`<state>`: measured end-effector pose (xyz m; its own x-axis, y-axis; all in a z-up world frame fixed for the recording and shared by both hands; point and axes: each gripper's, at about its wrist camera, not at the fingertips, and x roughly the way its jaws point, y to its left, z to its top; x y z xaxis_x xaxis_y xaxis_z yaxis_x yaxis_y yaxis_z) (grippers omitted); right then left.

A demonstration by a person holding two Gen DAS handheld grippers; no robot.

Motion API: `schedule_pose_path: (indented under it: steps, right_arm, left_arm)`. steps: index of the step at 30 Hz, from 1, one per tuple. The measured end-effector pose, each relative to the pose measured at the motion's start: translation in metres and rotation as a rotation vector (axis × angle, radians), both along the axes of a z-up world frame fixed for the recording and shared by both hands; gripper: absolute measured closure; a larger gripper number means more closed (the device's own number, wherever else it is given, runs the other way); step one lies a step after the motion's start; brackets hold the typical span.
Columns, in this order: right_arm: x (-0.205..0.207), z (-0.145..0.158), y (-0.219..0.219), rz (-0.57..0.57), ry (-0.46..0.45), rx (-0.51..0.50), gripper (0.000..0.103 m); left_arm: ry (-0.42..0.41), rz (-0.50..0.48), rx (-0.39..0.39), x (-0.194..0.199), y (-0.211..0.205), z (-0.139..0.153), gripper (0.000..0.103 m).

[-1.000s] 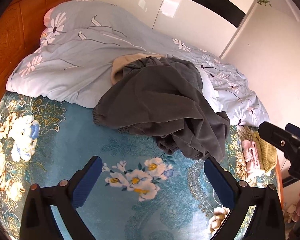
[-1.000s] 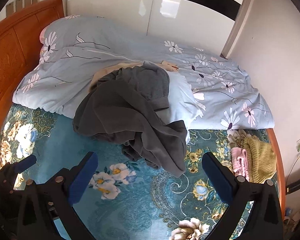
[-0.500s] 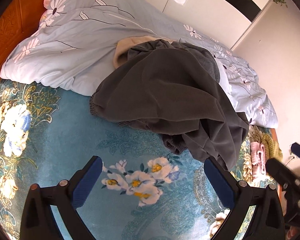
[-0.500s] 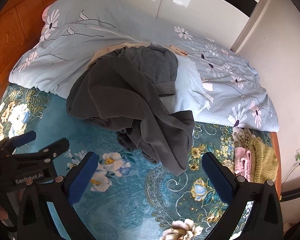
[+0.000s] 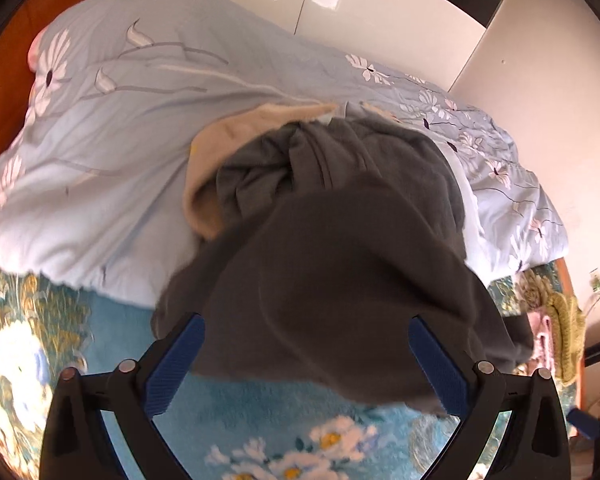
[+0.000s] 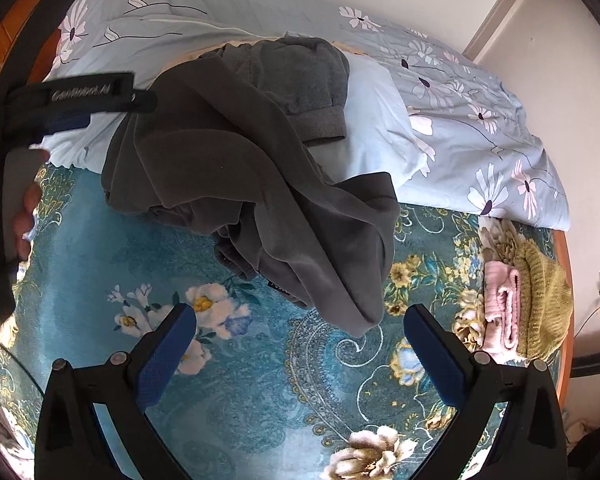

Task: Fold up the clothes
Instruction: 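Grasp the dark grey sweatpants with both grippers and lift them off the heap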

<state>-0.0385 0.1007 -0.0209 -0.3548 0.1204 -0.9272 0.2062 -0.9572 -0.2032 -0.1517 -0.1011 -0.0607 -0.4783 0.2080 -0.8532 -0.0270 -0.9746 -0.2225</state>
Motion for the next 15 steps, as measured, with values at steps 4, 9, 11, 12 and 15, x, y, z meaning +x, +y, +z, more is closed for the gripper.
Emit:
schedule_pose_path:
  steps: [4, 9, 11, 12, 15]
  right_arm:
    - [0.000, -0.001, 0.006, 0.008, -0.004, 0.013, 0.000]
    - [0.013, 0.000, 0.022, 0.000, -0.021, 0.036, 0.000]
    - [0.021, 0.000, 0.031, -0.014, -0.034, 0.041, 0.000]
    - [0.025, -0.001, 0.037, -0.025, -0.040, 0.044, 0.000]
    - [0.035, -0.001, 0.054, -0.083, -0.055, 0.019, 0.000]
  left_arm:
    - [0.015, -0.075, -0.098, -0.033, 0.019, -0.006, 0.001]
    - [-0.038, -0.178, -0.153, -0.053, 0.041, -0.022, 0.061]
    - [-0.043, -0.165, -0.150, -0.047, 0.040, -0.023, 0.098]
    - [-0.046, -0.159, -0.148, -0.044, 0.039, -0.023, 0.099]
    - [-0.044, -0.136, -0.134, -0.031, 0.035, -0.021, 0.100]
